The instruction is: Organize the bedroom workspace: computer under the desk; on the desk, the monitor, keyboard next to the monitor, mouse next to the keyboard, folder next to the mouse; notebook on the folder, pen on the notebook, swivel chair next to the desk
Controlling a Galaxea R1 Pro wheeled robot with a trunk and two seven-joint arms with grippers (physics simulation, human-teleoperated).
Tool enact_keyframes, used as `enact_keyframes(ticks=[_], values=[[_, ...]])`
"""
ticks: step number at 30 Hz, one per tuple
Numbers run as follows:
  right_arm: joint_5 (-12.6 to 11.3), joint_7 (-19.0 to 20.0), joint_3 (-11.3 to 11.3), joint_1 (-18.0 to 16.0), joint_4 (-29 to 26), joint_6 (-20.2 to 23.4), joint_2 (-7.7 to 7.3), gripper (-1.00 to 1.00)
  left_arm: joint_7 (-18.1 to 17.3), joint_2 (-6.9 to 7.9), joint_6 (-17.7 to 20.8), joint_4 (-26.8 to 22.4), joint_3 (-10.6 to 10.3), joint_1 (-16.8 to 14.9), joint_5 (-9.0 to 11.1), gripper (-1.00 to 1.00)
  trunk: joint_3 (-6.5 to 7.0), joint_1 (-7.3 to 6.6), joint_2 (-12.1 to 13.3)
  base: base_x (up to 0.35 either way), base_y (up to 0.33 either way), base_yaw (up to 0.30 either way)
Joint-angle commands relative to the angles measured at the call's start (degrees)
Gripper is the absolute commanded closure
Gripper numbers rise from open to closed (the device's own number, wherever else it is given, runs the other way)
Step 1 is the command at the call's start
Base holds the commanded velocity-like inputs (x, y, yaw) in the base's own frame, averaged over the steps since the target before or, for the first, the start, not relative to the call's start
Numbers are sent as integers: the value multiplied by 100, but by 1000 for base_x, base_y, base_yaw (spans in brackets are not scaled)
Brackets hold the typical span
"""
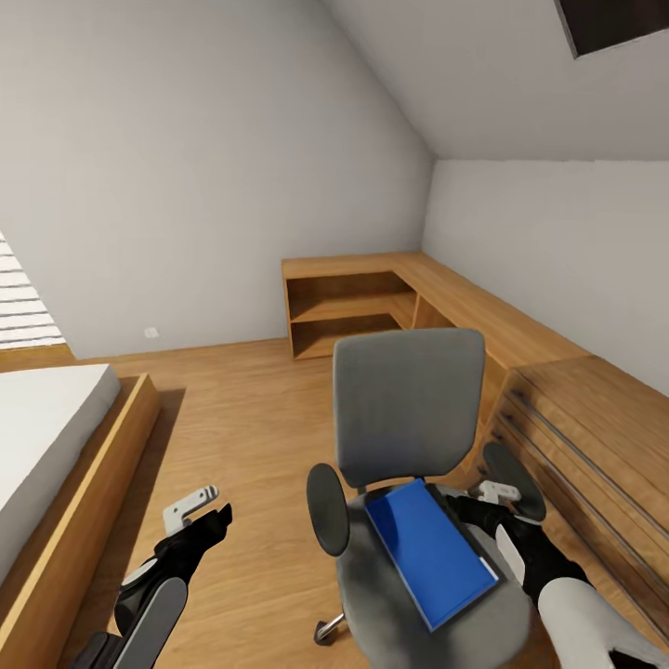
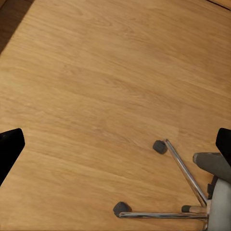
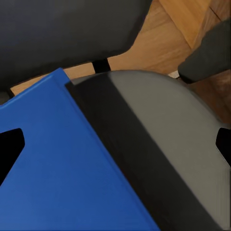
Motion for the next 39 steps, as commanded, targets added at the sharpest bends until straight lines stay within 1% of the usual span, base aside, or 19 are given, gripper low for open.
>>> enact_keyframes(ticks=[1, 2, 5, 8, 9, 11, 13, 17, 20, 28, 39], values=[[20, 44, -44, -42, 46, 24, -16, -100, 49, 5, 9, -8, -12, -5, 37, -100, -24, 23, -45, 0, 0, 0], [-40, 43, -47, -166, 210, -14, -77, -100, 49, 0, 9, -8, -13, -5, 39, -100, -42, 44, -85, 0, 0, 0], [-54, 50, -51, -186, 244, -23, -85, -100, 49, -3, 9, -8, -13, -5, 38, -100, -96, 110, -205, 0, 0, 0], [-111, 246, -52, -194, 295, -18, -54, -100, 49, -4, 5, -8, -21, -5, 39, -100, -150, 176, -326, 0, 0, 0], [-119, 389, -56, -195, 352, -10, -48, -100, 49, -4, 3, -8, -21, -5, 41, -100, -168, 198, -366, 0, 0, 0], [-126, 479, -61, -194, 427, -10, -43, -100, 49, -4, 3, -8, -25, -5, 42, -100, -204, 242, -446, 0, 0, 0], [-236, 532, -66, -194, 482, -10, -36, -100, 49, -4, 7, -5, -29, -5, 45, -100, -240, 286, -526, 0, 0, 0], [-585, 537, -63, -194, 551, -22, -40, -100, 49, -9, 9, 6, -35, -5, 46, -100, -311, 374, -687, 0, 0, 0], [-686, 537, -60, -194, 666, -26, -49, -100, 49, -10, 9, 8, -35, -5, 46, -100, -365, 440, -807, 0, 0, 0], [-730, 537, -59, -194, 723, -30, -51, -100, 49, -12, 9, 10, -33, -5, 46, -100, -509, 616, -1128, 0, 0, 0], [-731, 538, -59, -194, 686, -269, -65, -100, 49, -13, 9, 13, -38, -5, 46, -100, -706, 857, -1569, 0, 0, 0]])
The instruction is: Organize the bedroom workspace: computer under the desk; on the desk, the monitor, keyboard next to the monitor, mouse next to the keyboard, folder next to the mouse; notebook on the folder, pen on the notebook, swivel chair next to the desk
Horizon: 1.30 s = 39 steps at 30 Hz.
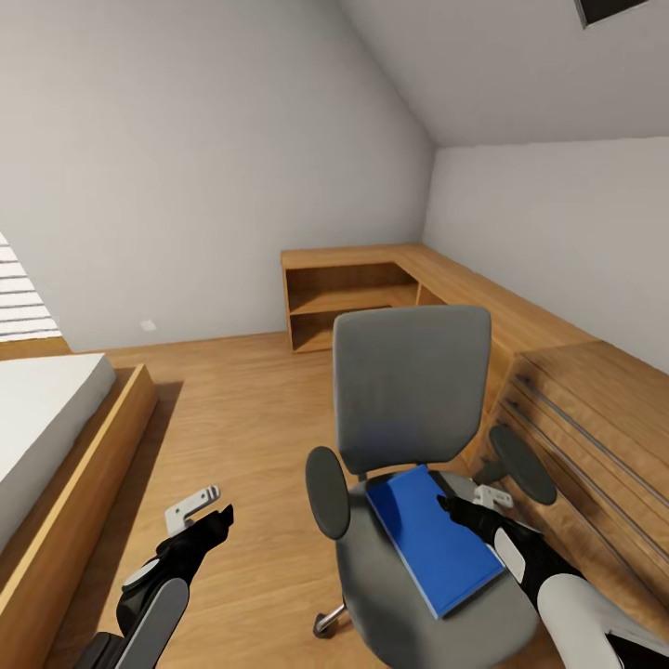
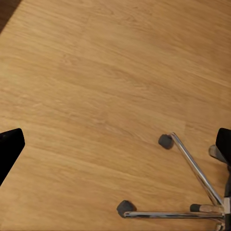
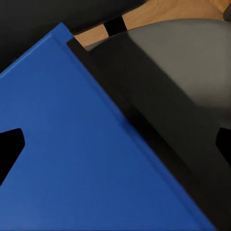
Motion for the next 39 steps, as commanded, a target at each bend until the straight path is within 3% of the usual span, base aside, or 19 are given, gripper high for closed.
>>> enact_keyframes(ticks=[1, 27, 39], values=[[-32, 32, -34, -2, -6, 28, 2, -100, 48, 6, 9, -5, -12, -5, 37, -100, -24, 22, -44, 0, 0, 0], [8, -260, 8, -2, 20, 27, -3, -100, 48, 5, 9, 14, -19, -5, 37, -100, -490, 593, -1087, 0, 0, 0], [19, -267, 18, -2, 29, 38, 2, -100, 15, 13, 24, 59, -18, -5, 49, -100, -490, 593, -1087, 0, 0, 0]])
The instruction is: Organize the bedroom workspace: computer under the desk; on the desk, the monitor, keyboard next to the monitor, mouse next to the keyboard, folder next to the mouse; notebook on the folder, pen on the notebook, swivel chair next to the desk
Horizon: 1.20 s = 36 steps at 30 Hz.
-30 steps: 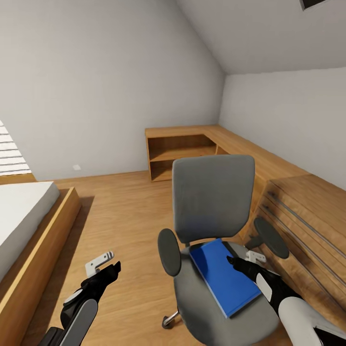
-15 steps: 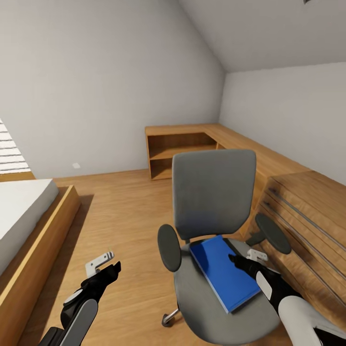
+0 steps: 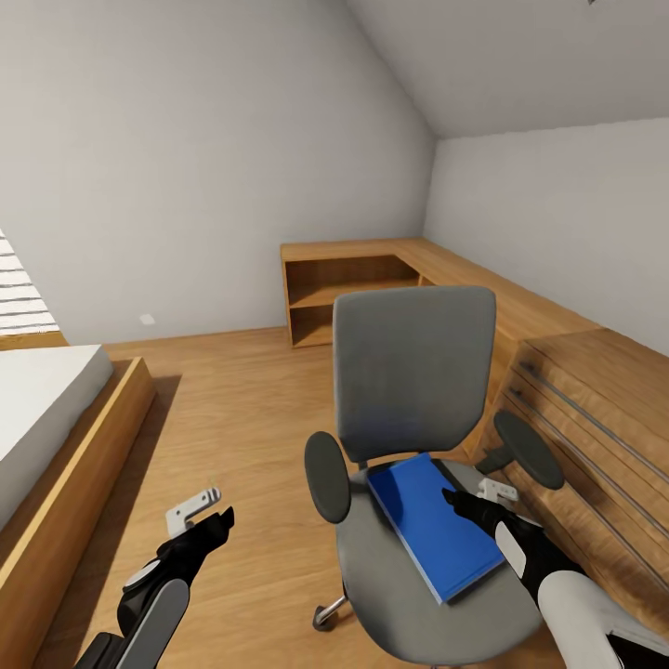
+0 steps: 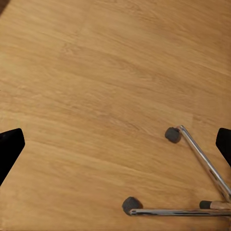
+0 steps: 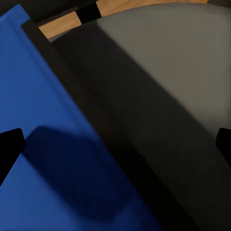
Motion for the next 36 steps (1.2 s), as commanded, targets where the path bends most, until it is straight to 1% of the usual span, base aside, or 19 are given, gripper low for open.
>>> enact_keyframes(ticks=[1, 4, 11, 19, 28, 36], values=[[14, 27, -20, 2, 268, 34, 4, -100, 39, 6, 9, 22, -13, -5, 36, -100, -6, 0, -2, 0, 0, 0], [15, 28, -20, 2, 269, 29, 9, -100, 32, 6, 5, 44, -14, -5, 31, -100, -6, 0, -2, -44, 0, 0], [16, 3, -20, 2, 276, 25, 11, -100, 29, 7, 3, 54, -15, -5, 26, -100, -6, 0, -2, -243, 0, 0], [16, -122, -20, 2, 278, 12, 11, -100, 29, 7, -2, 55, -15, -5, 26, -100, -6, 0, -2, -49, 0, 0], [16, -142, -20, 2, 285, 9, 19, -100, 29, 7, -1, 55, -15, -5, 26, -100, -6, 0, -2, -179, -16, 0], [17, -144, -20, 2, 286, 9, 18, -100, 29, 7, -5, 55, -15, -5, 26, -100, -6, 0, -2, -39, -11, 0]])
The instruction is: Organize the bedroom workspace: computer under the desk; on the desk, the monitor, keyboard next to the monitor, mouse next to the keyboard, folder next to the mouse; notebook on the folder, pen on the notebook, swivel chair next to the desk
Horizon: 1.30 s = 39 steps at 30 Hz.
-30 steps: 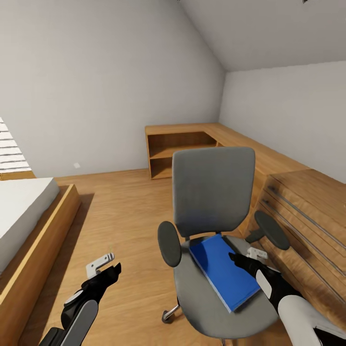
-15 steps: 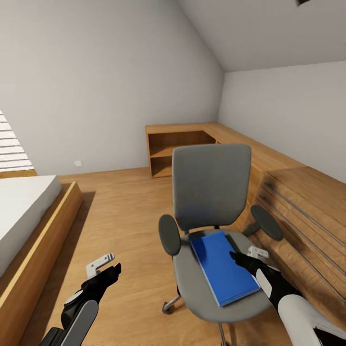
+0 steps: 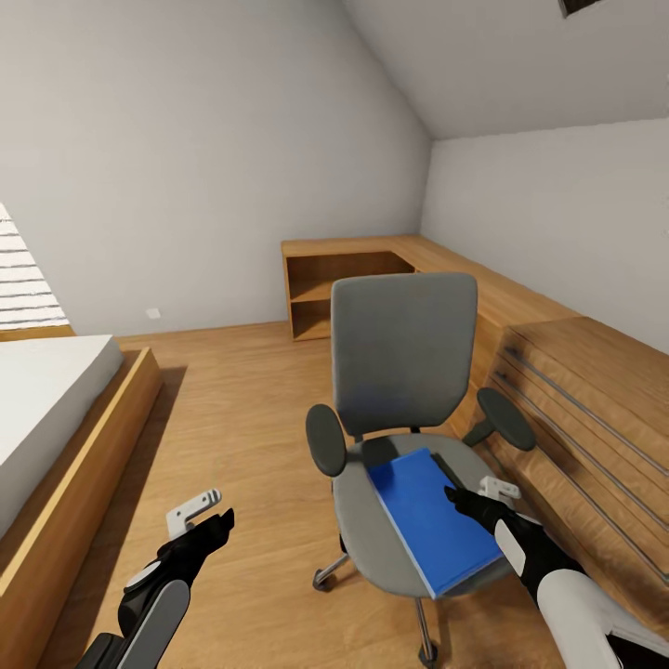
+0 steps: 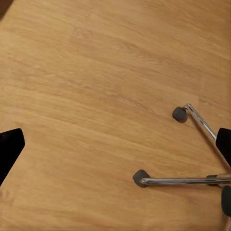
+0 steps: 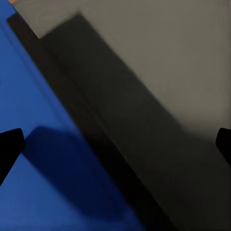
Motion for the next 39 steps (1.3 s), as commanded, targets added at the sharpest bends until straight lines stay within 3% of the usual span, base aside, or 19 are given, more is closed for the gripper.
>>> enact_keyframes(ticks=[1, 39], values=[[0, 29, -24, 1, 370, 38, 3, -100, 49, 6, 9, -8, -12, -5, 40, -100, -6, 0, -2, -25, -2, 0], [0, 28, -24, 1, 369, 31, 0, -100, 57, 6, 7, 2, -19, -5, 52, -100, 12, -22, 38, -67, -18, 0]])
